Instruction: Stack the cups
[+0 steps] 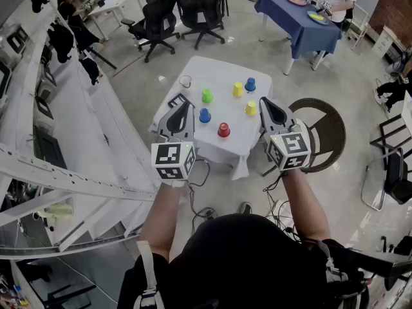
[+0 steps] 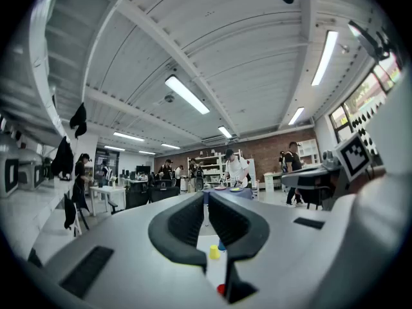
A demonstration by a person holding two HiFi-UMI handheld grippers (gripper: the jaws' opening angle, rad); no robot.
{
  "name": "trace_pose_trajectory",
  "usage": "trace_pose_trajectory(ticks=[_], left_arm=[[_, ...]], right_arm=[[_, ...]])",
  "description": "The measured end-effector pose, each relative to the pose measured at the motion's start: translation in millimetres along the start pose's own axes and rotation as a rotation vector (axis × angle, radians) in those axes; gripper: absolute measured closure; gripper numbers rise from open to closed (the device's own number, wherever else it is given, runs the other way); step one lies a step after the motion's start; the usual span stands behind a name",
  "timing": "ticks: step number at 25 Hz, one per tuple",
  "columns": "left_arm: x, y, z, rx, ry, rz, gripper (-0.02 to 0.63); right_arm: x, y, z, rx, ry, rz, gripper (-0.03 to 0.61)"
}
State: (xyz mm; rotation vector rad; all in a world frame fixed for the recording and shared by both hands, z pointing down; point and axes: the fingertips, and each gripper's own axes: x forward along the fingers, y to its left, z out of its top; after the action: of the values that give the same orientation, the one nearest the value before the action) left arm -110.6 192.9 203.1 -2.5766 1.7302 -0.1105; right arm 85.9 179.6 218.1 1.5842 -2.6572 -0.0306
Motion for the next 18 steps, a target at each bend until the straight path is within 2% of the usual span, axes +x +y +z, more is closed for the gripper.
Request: trace_pose_trajectory(ticks=[3,7,13,15,18], left_arm=[[7.3,-3.7,-1.0,0.031,0.006,-0.011,0.589],[15.4,-10.6,-13.6,-0.019,0.015,-0.014,0.589],[38.5,-24.6,-30.9,-0.044,0.015,-0.019,0.588],[43.2,-26.8,-31.7,-0.037,0.019,-0.008,0.588],[43.9,-24.2,-34.9,-0.056,0.027,0.041,0.588]], right_arm=[[-3.0,-10.0,3.0,-0.020,-0.015,-0.009,0.580],[0.8,-15.3,-1.9,-0.008,-0.015,0.009,0.580],[3.0,-37.8,-35.4,0.191,-0.022,0.003,0.578],[4.2,-48.4,-42.6,0.195,-0.020,-0.006,0.578],[4.7,-65.0,-44.5,0.143,-0.021,-0.010,0.575]])
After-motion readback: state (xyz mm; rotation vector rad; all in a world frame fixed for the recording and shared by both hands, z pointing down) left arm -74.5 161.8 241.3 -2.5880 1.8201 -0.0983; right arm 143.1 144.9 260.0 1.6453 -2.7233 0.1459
